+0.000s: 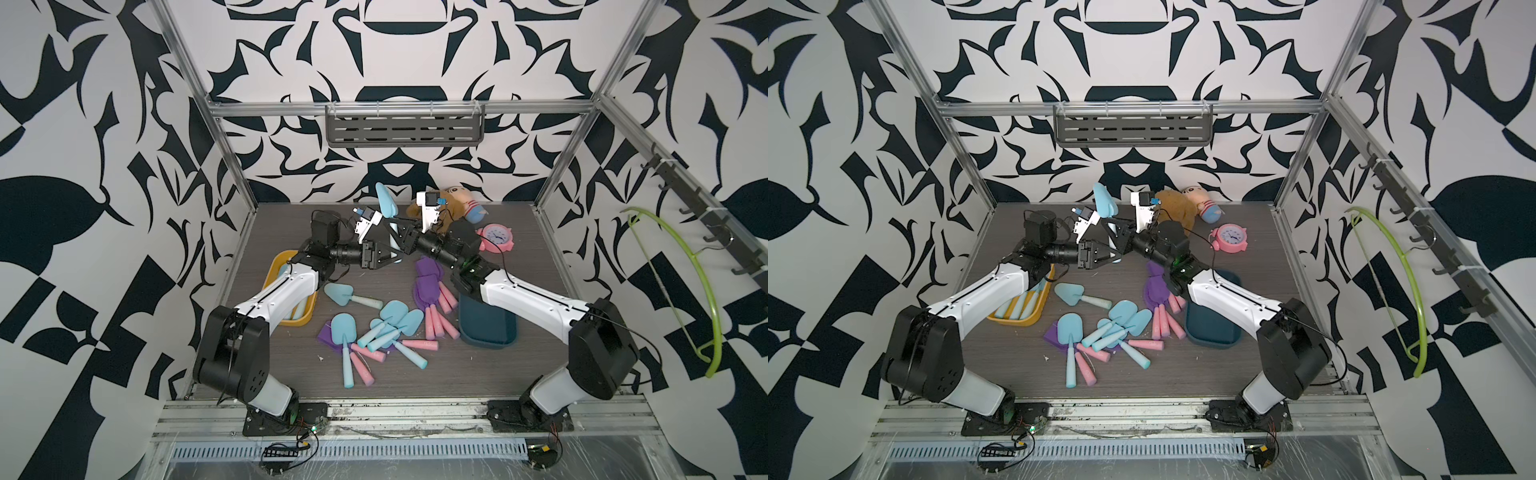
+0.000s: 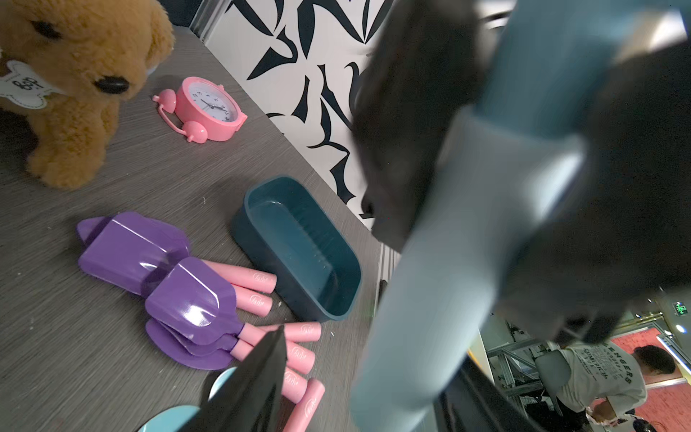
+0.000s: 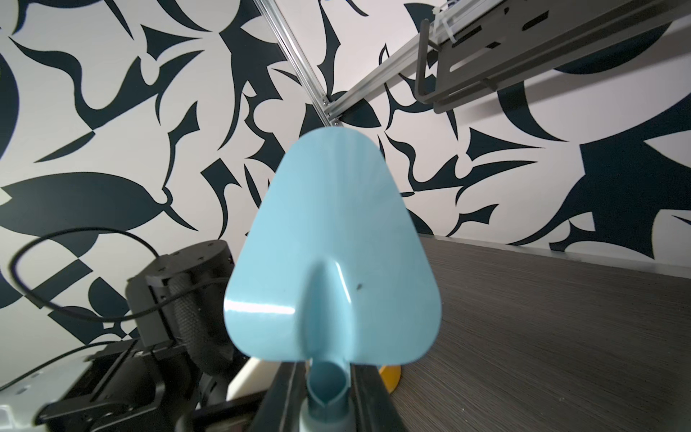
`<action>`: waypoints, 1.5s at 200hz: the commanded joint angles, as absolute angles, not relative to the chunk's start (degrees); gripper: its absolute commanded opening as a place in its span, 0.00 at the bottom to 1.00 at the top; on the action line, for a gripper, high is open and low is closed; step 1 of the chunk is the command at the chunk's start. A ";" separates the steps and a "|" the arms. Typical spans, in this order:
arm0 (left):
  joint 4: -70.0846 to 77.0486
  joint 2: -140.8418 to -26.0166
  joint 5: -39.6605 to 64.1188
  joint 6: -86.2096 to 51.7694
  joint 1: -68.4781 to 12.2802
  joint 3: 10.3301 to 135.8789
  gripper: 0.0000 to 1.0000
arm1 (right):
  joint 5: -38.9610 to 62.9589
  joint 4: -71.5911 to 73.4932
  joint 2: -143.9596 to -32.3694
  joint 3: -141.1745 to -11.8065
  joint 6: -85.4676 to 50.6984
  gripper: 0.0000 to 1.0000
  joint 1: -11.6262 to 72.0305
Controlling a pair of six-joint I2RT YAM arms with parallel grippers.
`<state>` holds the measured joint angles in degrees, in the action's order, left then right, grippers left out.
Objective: Sort the small shovels by color and place them into the storage box
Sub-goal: Pick up the shovel from the center of the board.
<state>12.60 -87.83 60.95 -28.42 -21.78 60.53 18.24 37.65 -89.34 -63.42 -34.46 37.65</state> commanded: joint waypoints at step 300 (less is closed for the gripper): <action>-38.59 -80.89 -25.07 48.03 -30.77 60.72 0.00 | 19.25 -31.69 -89.72 -82.78 -38.85 0.46 36.44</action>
